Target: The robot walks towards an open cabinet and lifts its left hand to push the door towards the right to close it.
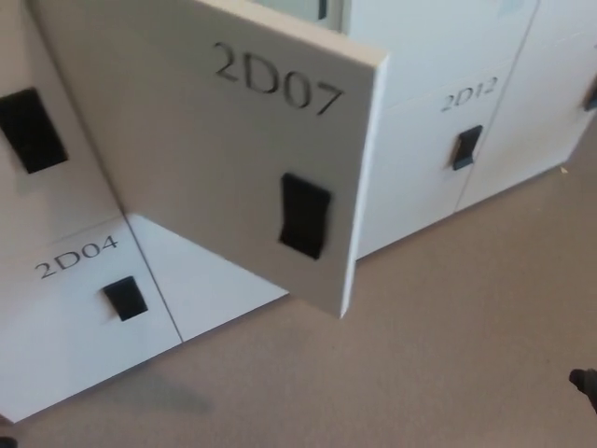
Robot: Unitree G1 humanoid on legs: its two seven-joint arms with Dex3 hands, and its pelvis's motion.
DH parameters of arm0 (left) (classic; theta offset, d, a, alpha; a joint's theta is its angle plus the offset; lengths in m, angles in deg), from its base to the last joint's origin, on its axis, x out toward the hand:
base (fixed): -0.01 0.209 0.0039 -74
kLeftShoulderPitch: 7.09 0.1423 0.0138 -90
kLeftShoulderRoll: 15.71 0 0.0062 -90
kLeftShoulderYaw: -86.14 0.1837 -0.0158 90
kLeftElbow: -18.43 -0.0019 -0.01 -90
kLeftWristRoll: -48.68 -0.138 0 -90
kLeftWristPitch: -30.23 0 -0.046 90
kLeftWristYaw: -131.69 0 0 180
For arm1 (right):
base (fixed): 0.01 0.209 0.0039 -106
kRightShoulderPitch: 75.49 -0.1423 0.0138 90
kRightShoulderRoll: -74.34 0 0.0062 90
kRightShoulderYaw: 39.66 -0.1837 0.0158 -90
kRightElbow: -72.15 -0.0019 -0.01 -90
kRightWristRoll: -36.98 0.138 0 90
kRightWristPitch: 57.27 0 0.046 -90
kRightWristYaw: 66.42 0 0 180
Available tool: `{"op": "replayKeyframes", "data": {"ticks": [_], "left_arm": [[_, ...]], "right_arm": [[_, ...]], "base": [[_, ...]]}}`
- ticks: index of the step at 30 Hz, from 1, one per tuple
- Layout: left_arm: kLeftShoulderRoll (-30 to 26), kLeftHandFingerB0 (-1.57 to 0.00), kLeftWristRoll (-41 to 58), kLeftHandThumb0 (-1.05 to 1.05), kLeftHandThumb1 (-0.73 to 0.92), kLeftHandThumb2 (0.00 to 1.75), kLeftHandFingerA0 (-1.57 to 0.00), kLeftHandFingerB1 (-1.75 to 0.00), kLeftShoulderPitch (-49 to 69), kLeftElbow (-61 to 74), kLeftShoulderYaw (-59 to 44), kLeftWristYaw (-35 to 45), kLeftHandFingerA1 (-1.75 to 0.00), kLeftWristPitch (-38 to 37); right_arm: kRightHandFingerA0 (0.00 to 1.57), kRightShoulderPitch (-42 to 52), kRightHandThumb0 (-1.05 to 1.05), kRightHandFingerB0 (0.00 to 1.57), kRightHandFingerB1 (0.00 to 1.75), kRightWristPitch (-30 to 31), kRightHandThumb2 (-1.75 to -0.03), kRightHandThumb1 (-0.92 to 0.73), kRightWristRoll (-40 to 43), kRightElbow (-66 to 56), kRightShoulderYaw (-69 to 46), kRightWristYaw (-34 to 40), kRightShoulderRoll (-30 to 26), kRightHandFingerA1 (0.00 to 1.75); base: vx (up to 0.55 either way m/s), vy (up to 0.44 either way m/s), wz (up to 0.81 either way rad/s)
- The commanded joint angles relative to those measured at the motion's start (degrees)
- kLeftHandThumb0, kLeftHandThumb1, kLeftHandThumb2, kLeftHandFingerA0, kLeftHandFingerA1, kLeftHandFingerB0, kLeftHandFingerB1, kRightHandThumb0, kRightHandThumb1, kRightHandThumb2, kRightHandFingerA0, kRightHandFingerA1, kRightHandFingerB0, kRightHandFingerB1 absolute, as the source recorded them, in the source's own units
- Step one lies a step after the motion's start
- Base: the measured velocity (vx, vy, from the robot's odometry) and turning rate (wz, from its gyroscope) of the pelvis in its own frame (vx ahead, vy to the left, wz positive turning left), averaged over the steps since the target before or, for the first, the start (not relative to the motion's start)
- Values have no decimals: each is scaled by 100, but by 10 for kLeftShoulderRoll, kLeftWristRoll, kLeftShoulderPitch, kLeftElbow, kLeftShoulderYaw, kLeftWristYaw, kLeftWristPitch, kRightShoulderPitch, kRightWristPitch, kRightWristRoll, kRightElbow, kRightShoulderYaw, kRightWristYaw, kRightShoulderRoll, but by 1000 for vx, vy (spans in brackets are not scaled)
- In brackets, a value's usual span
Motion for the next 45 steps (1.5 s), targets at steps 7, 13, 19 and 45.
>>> {"op": "replayKeyframes", "data": {"ticks": [7,13,19,45], "left_arm": [[-273,-45,112,-48,68,60,-56,-40,432,877,148,356,-46,40],[-358,-44,46,-49,75,61,-52,-42,565,1048,319,408,-51,15],[-331,-41,-18,-45,79,62,-47,-41,585,1057,365,409,-49,15],[-107,-63,611,-44,48,83,-85,-61,904,878,-716,470,-70,167]], "right_arm": [[59,-27,-10,40,52,42,-59,-69,-2,-2,-14,7,-29,62],[60,-31,-9,40,52,28,-59,-69,-8,23,-10,8,-24,64],[58,-23,-11,39,53,30,-60,-69,-6,17,-13,10,-23,64],[59,17,-11,40,52,27,-58,-66,-6,14,-37,4,-49,62]], "base": [[0,0,-1],[0,0,0],[0,0,0],[0,0,0]]}}
